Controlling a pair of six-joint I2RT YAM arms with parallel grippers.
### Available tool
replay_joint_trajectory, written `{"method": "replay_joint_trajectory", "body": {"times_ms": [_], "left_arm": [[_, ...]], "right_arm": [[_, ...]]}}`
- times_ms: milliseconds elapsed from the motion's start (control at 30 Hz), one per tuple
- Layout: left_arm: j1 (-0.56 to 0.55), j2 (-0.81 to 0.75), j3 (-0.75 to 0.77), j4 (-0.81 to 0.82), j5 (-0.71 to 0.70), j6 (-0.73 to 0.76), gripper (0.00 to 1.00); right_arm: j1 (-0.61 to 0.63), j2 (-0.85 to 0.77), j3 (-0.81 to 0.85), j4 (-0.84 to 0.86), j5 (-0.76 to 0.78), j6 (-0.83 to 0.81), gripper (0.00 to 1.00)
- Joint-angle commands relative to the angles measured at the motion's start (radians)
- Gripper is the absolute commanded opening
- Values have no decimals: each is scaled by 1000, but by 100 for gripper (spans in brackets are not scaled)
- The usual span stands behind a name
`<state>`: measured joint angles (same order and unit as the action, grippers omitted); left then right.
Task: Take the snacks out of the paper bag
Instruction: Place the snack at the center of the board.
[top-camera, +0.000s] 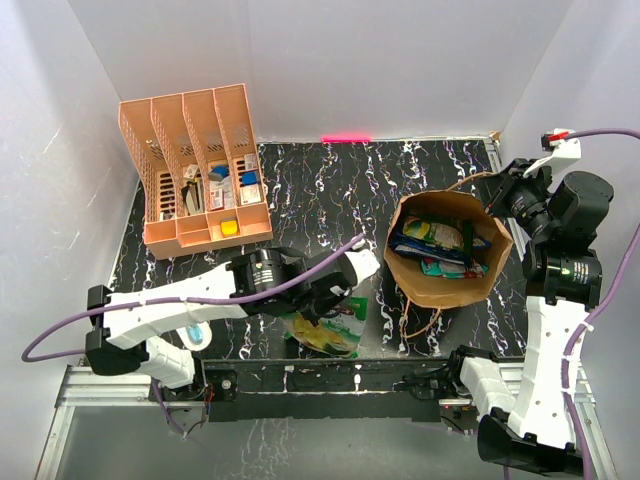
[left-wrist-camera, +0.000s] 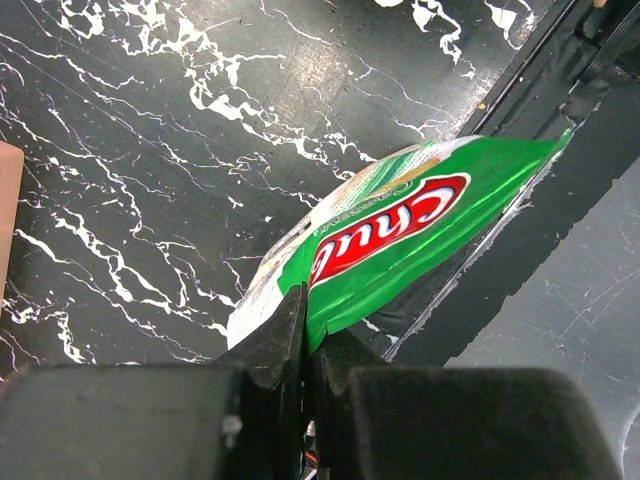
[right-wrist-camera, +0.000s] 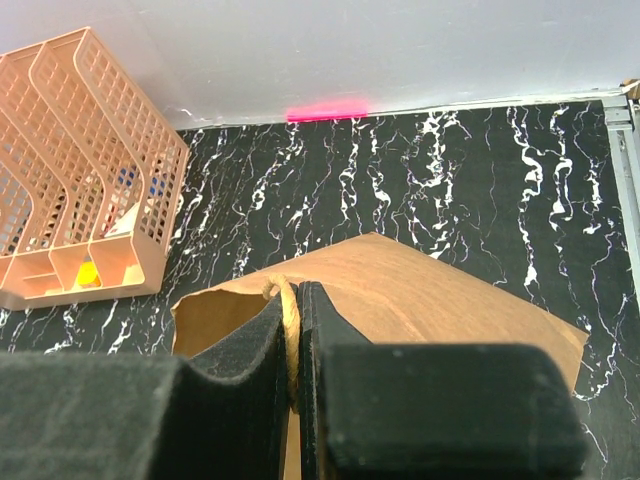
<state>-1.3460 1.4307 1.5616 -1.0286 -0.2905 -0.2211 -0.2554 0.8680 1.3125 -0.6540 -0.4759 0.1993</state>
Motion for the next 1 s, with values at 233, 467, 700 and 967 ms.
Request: {"method": "replay_joint_trajectory", "body": {"times_ms": [233, 467, 700, 967], "left_arm": [[3, 47, -22, 14, -178, 19, 0], [101, 127, -37, 114, -244, 109, 0], [245, 176, -107, 321, -190, 236, 0], [367, 299, -133, 531, -159, 340, 0]], "right_arm": [[2, -10, -14, 78, -28, -8, 8], [2, -4, -9, 74, -25, -8, 8], [2, 8, -2, 76, -39, -5, 8], [2, 12, -4, 76, -49, -2, 8]]}}
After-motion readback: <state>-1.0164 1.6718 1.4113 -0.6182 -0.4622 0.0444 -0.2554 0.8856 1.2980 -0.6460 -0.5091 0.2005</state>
